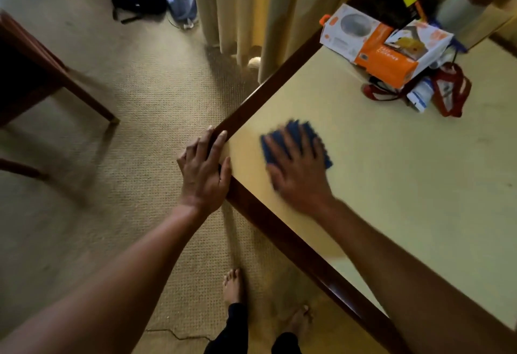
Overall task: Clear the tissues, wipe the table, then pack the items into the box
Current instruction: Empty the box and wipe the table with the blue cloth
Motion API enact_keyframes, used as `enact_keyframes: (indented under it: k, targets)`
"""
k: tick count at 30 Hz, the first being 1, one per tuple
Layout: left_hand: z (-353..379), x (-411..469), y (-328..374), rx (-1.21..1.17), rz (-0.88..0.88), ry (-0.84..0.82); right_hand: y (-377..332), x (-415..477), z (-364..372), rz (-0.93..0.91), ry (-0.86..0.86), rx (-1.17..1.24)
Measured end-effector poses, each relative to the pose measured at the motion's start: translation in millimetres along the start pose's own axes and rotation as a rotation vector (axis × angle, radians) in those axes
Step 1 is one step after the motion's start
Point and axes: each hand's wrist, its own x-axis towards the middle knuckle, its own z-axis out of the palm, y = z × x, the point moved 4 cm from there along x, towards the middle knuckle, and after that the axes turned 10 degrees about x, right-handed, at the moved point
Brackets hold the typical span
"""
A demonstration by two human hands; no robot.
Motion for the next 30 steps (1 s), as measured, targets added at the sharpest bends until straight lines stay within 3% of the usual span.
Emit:
enact_keyframes:
  k: [2, 4, 7, 10, 12, 14, 20, 24, 26, 30]
  targets:
    - [1, -1, 1, -0.007, 0.015, 0.01, -20, -47, 5, -0.219, -0.098, 0.038]
    - [2, 0, 2, -0.029, 0.014, 0.033, 11, -44, -4, -0.306, -0.133, 0.046]
    - [3, 1, 1, -0.041, 0.013, 0.066, 77, 41, -17, -0.034, -0.077, -0.014]
    - [4, 1, 0, -0.053, 0.006, 0.04, 88, 137, -25, 0.223, -0.047, 0.063]
    - [1, 1, 0, -0.103, 0.014, -0.004, 59, 169, -19, 0.239, -0.058, 0.087]
    - [-7, 1, -2, -0.234, -0.002, -0.051, 15, 170, -6, 0.138, -0.072, 0.097]
    - [-49, -45, -56, -0.489, -0.501, 0.192, -133, 92, 33, -0.247, -0.245, 0.085]
    - [-65, -82, -54, -0.427, -0.49, 0.087, -151, 28, 51, -0.501, -0.28, -0.042]
    - [-68, -96, -43, -0.408, -0.438, 0.017, -128, -12, 49, -0.474, -0.229, -0.041]
    - [-69, -115, -1, -0.4, -0.345, -0.082, -75, -99, 39, -0.239, -0.104, 0.009]
